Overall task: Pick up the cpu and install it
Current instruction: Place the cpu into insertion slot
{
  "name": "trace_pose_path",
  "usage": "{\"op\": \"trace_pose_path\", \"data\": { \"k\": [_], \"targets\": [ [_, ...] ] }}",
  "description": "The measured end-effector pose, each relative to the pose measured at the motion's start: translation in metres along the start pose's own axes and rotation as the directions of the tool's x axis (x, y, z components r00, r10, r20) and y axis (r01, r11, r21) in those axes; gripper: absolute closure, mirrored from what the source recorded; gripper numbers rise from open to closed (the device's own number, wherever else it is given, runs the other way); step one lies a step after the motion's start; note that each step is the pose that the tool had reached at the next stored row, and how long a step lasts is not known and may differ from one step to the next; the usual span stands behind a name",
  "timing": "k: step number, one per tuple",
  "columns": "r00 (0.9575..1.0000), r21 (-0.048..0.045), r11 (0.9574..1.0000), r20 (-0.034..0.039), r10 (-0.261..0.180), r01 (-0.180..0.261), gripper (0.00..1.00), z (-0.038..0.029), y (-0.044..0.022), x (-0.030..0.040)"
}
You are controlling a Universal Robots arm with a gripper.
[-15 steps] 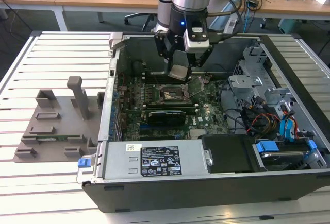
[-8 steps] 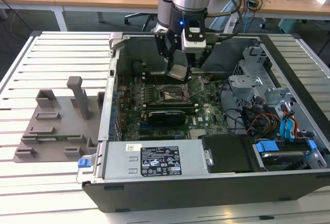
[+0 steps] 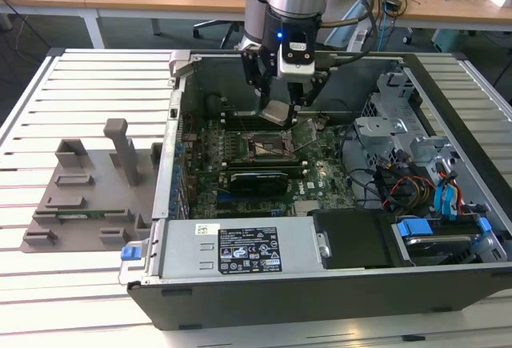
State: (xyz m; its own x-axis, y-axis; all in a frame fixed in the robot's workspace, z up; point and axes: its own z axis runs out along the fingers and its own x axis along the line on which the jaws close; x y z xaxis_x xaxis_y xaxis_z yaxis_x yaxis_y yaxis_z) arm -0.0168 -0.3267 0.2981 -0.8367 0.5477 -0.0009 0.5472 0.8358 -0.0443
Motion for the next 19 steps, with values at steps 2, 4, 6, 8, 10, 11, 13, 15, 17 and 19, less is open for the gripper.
{"op": "trace_pose_path", "data": {
  "k": [2,4,6,8,10,11,13,15,17,19],
  "targets": [
    [0.9998,0.0,0.9998,-0.0008,0.02,-0.02,0.45,0.0,0.0,0.0],
    [0.9992,0.0001,0.9992,-0.0018,0.039,-0.039,0.45,0.0,0.0,0.0],
    [0.9983,0.0001,0.9983,-0.0025,0.058,-0.058,0.45,0.0,0.0,0.0],
    [0.9974,0.0001,0.9974,-0.0032,0.073,-0.073,0.45,0.0,0.0,0.0],
    [0.9961,0.0003,0.9961,-0.0039,0.089,-0.089,0.45,0.0,0.0,0.0],
    [0.9949,0.0003,0.9949,-0.0044,0.101,-0.101,0.45,0.0,0.0,0.0],
    [0.9932,0.0004,0.9932,-0.0052,0.117,-0.117,0.45,0.0,0.0,0.0],
    [0.9914,0.0005,0.9914,-0.0058,0.131,-0.131,0.45,0.0,0.0,0.0],
    [0.9897,0.0005,0.9897,-0.0064,0.143,-0.143,0.45,0.0,0.0,0.0],
    [0.9861,0.0007,0.9861,-0.0074,0.166,-0.166,0.45,0.0,0.0,0.0]
  ]
}}
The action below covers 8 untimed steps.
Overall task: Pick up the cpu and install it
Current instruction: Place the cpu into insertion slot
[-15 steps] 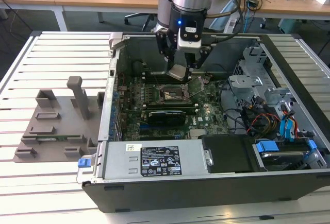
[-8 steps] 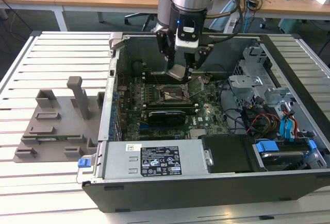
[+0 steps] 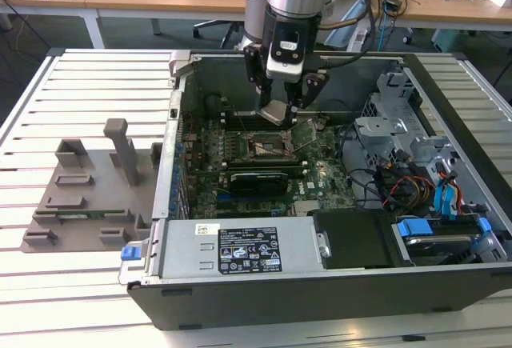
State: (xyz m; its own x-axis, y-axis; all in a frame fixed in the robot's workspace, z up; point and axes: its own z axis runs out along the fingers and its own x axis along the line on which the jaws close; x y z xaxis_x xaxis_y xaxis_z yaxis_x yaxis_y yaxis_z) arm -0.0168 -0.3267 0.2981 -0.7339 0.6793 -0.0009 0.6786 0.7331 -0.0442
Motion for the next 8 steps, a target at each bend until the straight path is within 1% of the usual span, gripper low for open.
{"op": "trace_pose_path", "data": {
  "k": [8],
  "targets": [
    [0.9984,0.0002,0.9984,-0.0025,0.057,-0.057,0.45,0.0,0.0,0.0]
  ]
}}
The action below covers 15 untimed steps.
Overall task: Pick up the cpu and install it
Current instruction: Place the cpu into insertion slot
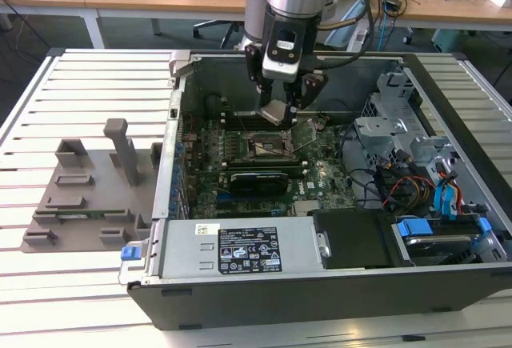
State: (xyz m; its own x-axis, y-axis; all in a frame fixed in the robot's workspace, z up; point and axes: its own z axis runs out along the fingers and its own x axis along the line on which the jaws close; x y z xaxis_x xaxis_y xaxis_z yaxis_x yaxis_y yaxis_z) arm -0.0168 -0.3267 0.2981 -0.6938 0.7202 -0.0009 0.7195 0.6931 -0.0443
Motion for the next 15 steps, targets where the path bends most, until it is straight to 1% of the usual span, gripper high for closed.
{"op": "trace_pose_path", "data": {
  "k": [6,15],
  "targets": [
    [0.9992,0.0001,0.9992,-0.0018,0.041,-0.041,0.45,0.0,0.0,0.0],
    [0.9952,0.0002,0.9952,-0.0043,0.098,-0.098,0.45,0.0,0.0,0.0]
  ]
}}
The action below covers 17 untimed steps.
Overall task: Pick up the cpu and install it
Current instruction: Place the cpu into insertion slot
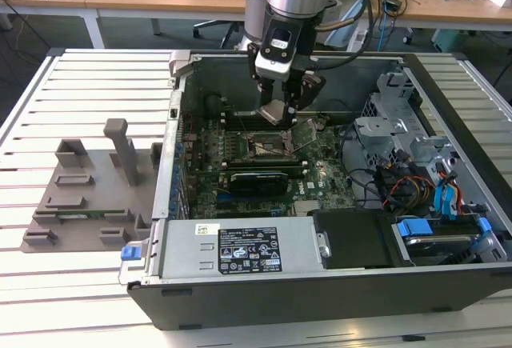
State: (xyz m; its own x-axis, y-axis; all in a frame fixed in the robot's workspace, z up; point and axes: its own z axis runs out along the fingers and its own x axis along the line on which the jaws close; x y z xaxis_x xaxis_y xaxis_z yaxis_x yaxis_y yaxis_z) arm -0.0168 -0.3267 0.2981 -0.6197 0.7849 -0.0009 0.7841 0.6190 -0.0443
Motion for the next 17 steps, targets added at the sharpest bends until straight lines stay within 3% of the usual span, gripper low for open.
{"op": "trace_pose_path", "data": {
  "k": [7,17],
  "targets": [
    [0.9984,0.0001,0.9984,-0.0025,0.057,-0.057,0.45,0.0,0.0,0.0],
    [0.9918,0.0005,0.9918,-0.0056,0.128,-0.128,0.45,0.0001,0.0,0.0]
  ]
}}
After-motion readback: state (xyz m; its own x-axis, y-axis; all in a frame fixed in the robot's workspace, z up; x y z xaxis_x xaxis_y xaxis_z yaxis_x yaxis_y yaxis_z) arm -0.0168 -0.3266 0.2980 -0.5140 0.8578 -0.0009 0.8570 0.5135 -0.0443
